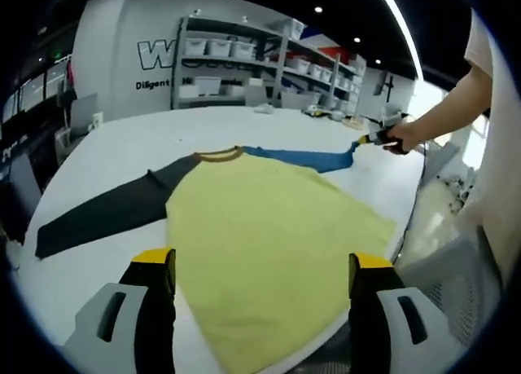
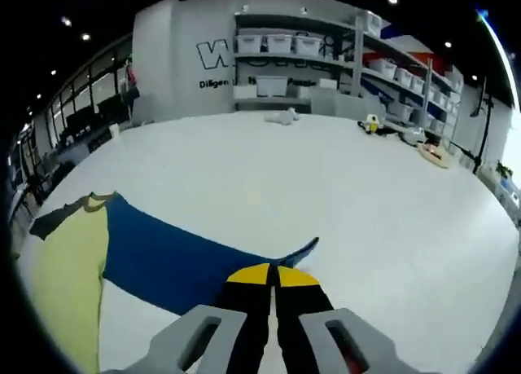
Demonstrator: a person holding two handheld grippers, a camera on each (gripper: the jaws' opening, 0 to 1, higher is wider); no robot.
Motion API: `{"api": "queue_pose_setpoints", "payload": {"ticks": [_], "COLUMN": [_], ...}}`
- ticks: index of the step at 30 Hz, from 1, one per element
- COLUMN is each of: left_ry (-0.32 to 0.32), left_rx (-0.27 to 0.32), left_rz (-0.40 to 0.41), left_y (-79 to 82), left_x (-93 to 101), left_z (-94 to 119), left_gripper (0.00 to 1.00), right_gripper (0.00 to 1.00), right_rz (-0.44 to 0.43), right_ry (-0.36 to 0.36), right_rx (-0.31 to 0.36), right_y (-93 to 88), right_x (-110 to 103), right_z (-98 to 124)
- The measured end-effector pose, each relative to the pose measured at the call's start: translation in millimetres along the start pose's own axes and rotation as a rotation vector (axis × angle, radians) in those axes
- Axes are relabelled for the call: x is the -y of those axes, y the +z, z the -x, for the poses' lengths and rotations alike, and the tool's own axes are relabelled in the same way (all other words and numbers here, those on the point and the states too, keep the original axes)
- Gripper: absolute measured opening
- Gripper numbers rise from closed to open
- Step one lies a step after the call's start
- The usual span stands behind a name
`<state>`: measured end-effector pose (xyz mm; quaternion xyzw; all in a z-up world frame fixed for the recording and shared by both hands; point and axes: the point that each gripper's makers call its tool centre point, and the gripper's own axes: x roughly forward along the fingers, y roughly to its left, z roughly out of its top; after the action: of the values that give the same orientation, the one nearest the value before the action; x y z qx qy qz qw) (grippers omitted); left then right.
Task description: Fold the garment on the visible template until the final outline fits inside the template.
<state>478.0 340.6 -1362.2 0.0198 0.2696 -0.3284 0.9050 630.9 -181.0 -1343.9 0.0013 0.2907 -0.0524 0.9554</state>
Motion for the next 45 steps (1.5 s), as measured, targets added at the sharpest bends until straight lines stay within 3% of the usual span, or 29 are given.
{"api": "queue_pose_setpoints", "payload": {"ticks": [4,8,15,19,27,36,45], "left_ry": [-0.015,-0.027,-0.016,-0.009,-0.012,-0.007,0.001], "left_rx": [-0.013,-0.007,0.006,-0.015,0.008,0.01,0.016], "left_rz": [-0.011,-0.032,-0.032,-0.032,-0.042,-0.041,-0.036], "left_y": [-4.2,-3.2,0.3,-4.0,1.2,2.5,2.8], "left_x": [6.1,12.4,9.8,9.9,11.9,11.1,6.8], "left_z": [-0.2,1.7,4.1,4.9,6.3,7.8,10.1], "left_gripper": [0.92,0.94,0.96,0.99,0.99,0.99,0.99], "right_gripper": [0.0,0.0,0.0,0.0,0.0,0.0,0.0], "right_rz": [0.066,0.092,0.147,0.164,0.203,0.24,0.274], "right_ry": [0.037,0.072,0.154,0.197,0.264,0.349,0.446], "right_rx": [0.043,0.074,0.121,0.14,0.149,0.145,0.167], "right_y": [26.7,45.8,71.9,83.6,95.7,96.6,109.4], "right_x": [-24.0,-44.6,-85.9,-113.3,-153.3,-210.7,-267.0], "right_z": [0.5,-1.3,-0.6,-0.2,-15.1,-16.3,-9.5]}}
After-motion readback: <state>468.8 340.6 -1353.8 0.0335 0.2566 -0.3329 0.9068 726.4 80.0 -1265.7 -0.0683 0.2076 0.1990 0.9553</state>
